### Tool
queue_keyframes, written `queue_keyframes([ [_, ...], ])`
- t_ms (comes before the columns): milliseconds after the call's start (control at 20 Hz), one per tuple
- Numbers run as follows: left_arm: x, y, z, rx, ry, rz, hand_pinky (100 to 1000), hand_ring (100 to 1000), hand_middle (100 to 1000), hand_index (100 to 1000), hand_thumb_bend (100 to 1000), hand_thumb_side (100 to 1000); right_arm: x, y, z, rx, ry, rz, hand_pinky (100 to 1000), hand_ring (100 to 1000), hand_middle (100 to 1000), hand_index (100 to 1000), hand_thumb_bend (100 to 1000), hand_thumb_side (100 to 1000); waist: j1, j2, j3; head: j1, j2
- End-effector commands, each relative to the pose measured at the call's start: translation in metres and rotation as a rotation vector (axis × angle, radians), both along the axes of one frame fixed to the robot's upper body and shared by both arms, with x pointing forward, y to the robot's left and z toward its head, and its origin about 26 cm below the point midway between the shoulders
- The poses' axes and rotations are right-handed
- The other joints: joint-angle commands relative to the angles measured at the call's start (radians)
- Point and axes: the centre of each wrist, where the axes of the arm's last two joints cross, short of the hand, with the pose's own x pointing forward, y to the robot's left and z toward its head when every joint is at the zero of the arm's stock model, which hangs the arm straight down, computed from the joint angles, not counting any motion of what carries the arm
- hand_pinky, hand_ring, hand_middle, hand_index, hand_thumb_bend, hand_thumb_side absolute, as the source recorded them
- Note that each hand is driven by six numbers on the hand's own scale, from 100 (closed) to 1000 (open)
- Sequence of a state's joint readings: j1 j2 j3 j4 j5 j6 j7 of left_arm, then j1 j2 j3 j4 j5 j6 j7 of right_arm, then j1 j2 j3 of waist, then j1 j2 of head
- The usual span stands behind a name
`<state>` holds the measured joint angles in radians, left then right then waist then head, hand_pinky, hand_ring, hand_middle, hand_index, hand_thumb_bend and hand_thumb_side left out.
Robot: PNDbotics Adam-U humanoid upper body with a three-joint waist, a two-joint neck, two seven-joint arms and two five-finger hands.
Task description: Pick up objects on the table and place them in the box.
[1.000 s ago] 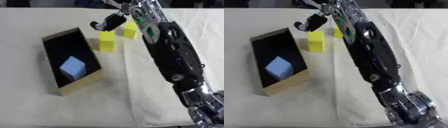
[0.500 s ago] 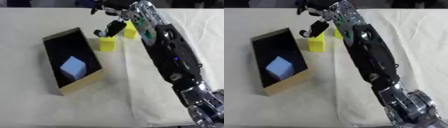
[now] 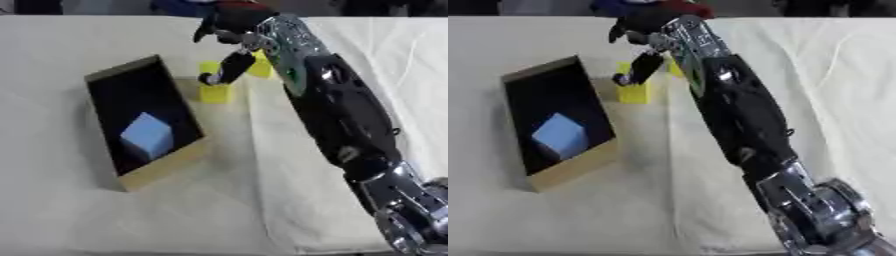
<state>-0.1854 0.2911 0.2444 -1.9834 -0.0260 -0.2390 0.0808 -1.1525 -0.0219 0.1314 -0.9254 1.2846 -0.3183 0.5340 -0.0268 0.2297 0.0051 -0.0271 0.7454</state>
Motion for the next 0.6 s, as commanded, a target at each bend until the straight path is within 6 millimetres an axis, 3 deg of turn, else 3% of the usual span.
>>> queue_keyframes([
  [50, -0.002, 0.002, 0.008, 0.02, -0.025, 0.001, 605, 652, 784, 804, 100, 679, 0.002, -0.003, 0.011, -0.007, -0.028, -0.016, 892, 995, 863, 907, 372, 517, 0.006, -0.016, -0.002, 0.003, -0.011],
  [600, -0.002, 0.001, 0.007, 0.018, -0.025, -0.002, 603, 652, 784, 803, 100, 679, 0.008, -0.006, -0.004, -0.039, 0.008, -0.074, 895, 998, 868, 932, 392, 521, 0.009, -0.012, -0.001, 0.001, -0.017],
])
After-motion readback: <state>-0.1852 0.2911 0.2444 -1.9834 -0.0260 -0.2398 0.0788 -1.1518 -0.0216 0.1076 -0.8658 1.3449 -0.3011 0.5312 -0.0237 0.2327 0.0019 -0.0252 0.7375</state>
